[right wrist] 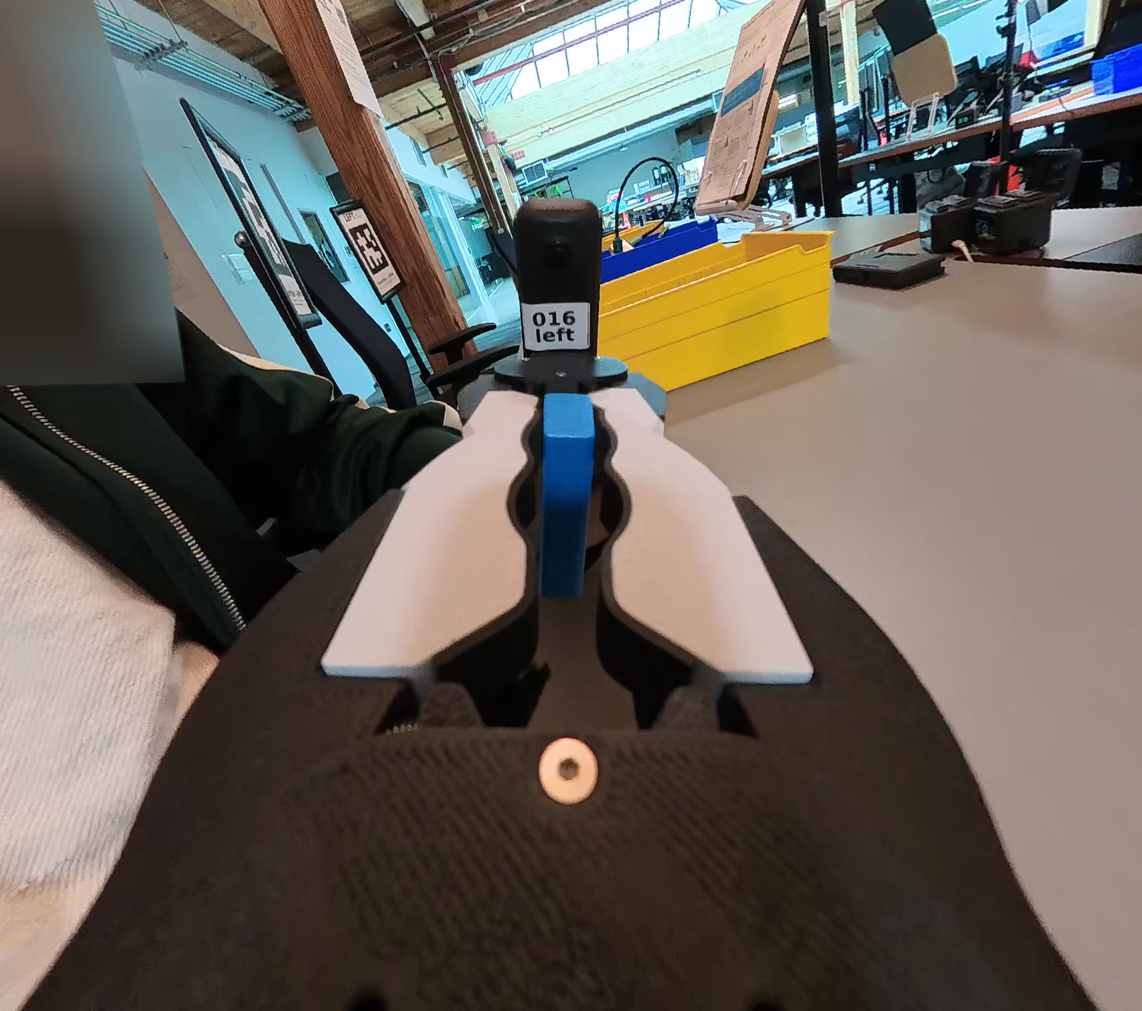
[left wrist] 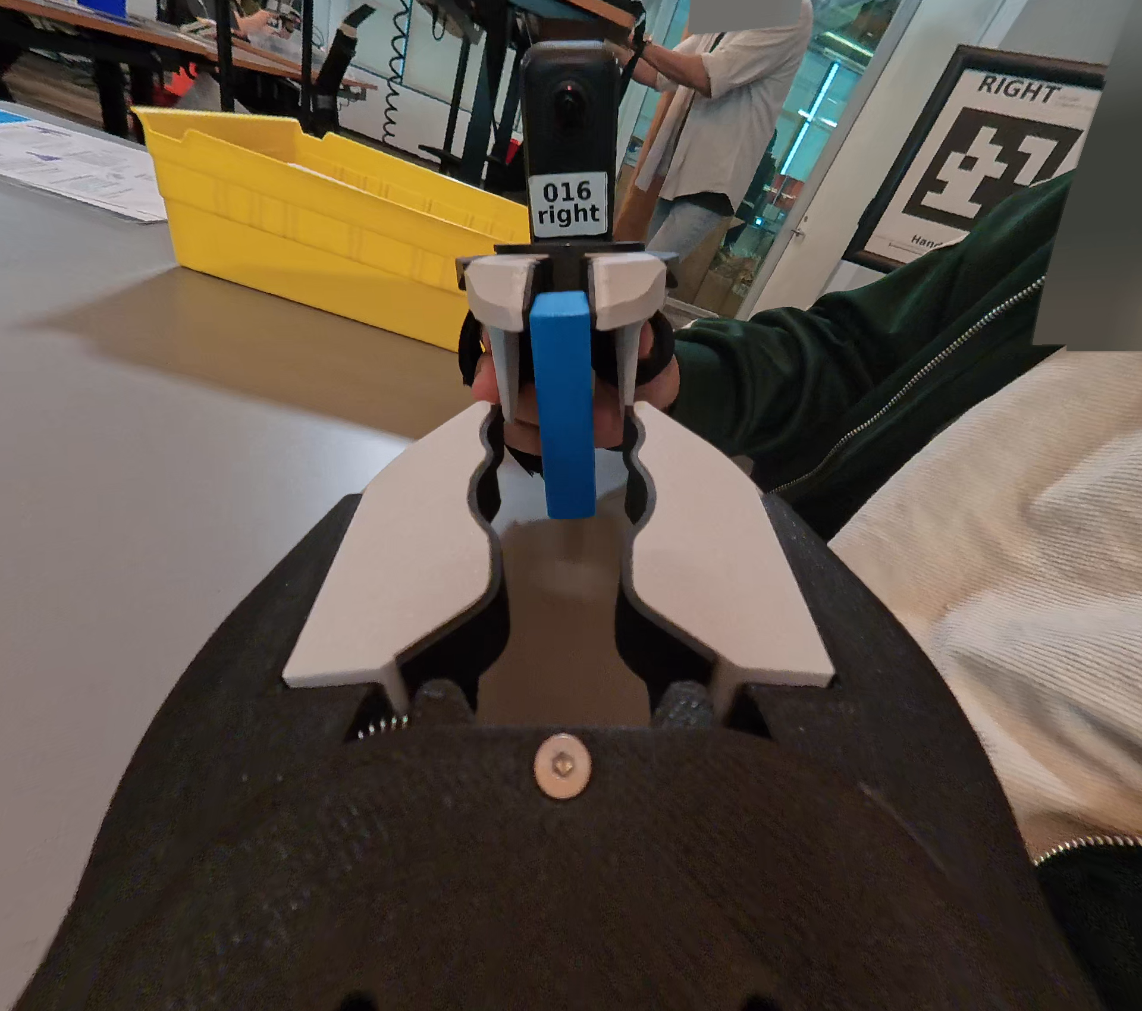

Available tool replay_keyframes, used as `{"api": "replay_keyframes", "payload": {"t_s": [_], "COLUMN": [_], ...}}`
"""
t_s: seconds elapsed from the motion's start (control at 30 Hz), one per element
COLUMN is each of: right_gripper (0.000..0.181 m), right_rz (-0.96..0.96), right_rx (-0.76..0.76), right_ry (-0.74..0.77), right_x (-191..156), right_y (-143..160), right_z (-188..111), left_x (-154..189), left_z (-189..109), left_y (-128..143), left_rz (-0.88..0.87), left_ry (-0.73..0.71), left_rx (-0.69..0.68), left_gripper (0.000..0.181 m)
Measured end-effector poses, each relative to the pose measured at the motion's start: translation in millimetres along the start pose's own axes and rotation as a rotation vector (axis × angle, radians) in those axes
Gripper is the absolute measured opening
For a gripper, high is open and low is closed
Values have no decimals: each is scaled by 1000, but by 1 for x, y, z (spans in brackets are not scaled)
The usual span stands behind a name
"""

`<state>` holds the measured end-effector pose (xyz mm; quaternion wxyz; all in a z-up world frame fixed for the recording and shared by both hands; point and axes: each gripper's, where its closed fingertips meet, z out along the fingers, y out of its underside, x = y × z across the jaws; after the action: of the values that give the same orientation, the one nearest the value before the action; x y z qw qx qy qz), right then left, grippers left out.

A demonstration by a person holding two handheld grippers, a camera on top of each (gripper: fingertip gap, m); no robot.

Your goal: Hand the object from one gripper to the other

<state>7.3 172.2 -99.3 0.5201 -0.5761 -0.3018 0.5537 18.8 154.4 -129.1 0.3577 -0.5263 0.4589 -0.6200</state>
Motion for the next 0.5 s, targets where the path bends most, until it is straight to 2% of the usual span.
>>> {"api": "replay_keyframes", "payload": {"t_s": [0.2,0.37,0.5], "right_gripper": [15,15,15], "right_rz": [3,-20,-27], "right_rx": [25,12,10], "right_ry": [-6,-4,-4], "right_x": [-1,-3,-3], "right_y": [-4,-1,0], "right_z": [-2,1,1], "left_x": [-1,2,3], "left_z": [4,5,6], "left_y": [9,13,15], "left_rz": [-23,-3,-5], "left_ry": [3,13,21], "left_rx": [-46,-77,-89], "left_gripper": [37,21,17]}}
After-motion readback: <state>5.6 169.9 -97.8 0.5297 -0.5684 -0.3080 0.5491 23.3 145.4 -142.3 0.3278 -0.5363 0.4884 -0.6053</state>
